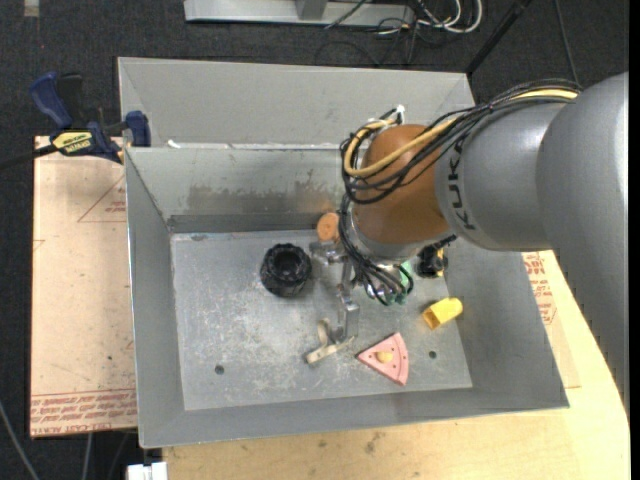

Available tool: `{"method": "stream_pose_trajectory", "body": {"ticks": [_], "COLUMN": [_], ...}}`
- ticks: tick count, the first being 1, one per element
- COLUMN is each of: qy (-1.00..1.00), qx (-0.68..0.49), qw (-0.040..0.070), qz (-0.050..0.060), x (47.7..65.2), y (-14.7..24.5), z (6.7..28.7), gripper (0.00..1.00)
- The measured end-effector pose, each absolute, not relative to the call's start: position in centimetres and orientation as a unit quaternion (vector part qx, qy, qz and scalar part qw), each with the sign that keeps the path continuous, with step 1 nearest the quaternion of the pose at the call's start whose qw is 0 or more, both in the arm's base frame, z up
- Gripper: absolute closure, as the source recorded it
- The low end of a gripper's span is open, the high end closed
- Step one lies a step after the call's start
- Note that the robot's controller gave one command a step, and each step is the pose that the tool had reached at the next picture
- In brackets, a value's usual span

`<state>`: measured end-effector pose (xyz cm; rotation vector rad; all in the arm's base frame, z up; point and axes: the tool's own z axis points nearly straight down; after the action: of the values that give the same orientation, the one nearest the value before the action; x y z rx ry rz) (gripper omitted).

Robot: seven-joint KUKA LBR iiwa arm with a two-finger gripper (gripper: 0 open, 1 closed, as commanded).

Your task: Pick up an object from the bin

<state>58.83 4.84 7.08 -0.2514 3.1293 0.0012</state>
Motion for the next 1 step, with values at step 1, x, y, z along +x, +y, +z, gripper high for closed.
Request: {"method": "stream_pose_trajectory", "body": {"ticks": [1], "qy": [0.999], "qx": [-0.039], "qw": [0.0], "qz": [0.001], "x": [57.94], "y": [6.24], "z": [7.0], "gripper": [0.0]}}
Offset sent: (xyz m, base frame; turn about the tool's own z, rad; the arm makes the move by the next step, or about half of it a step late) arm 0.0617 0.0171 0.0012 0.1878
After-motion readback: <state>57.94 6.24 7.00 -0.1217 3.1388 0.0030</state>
